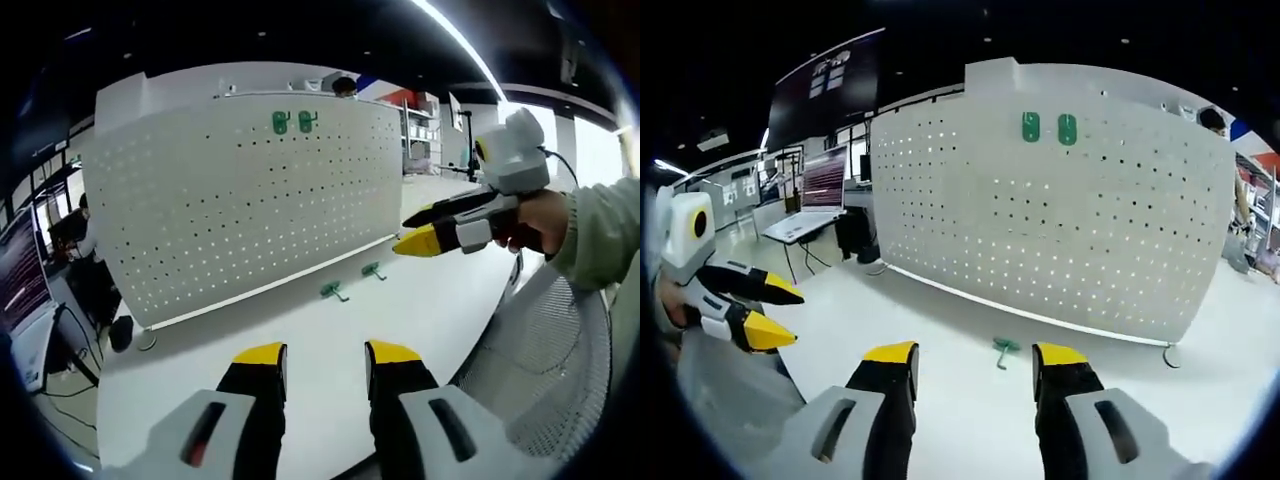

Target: Insert the hook assembly into the mounting plate slot until the hook locks in place.

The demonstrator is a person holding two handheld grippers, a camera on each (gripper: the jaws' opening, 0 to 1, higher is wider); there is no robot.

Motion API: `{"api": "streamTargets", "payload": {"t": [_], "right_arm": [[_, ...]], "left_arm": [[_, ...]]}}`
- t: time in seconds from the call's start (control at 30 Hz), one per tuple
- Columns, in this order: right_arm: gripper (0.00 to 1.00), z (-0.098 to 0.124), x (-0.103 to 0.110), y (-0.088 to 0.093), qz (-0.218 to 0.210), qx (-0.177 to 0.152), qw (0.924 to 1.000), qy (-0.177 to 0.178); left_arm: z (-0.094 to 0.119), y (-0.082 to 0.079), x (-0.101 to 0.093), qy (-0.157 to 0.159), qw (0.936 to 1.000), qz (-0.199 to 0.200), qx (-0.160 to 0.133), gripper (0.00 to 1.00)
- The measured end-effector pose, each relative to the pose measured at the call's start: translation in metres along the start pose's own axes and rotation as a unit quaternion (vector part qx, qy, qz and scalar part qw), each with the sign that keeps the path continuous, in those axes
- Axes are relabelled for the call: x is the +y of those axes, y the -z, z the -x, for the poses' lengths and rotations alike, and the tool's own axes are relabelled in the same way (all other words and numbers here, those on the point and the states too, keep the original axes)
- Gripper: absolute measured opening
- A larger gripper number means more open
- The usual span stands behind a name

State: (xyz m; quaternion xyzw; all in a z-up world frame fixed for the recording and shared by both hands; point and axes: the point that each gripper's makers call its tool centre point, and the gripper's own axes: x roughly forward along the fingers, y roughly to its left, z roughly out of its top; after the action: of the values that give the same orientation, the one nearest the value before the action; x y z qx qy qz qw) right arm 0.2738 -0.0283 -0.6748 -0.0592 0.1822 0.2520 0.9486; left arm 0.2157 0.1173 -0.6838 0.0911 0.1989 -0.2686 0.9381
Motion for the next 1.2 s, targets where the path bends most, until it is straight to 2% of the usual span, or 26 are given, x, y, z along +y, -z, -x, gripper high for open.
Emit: {"api": "streamTargets", "payload": {"t": [0.33, 0.57, 1.2], "right_arm": [[0.46, 0.017, 0.01, 0.009, -0.013, 0.004, 0.9998, -0.013], [0.46, 0.026, 0.013, 0.009, -0.019, 0.001, 0.9997, -0.015], [0.46, 0.037, 0.007, 0.009, -0.041, -0.005, 0.9991, -0.004]], "left_arm": [[-0.001, 0.002, 0.0, 0.004, 0.9999, 0.009, 0.008, 0.32], [-0.005, 0.005, -0.003, 0.021, 0.9992, 0.023, 0.026, 0.32], [-0.042, -0.01, -0.007, 0.065, 0.9963, -0.036, 0.041, 0.32]]}}
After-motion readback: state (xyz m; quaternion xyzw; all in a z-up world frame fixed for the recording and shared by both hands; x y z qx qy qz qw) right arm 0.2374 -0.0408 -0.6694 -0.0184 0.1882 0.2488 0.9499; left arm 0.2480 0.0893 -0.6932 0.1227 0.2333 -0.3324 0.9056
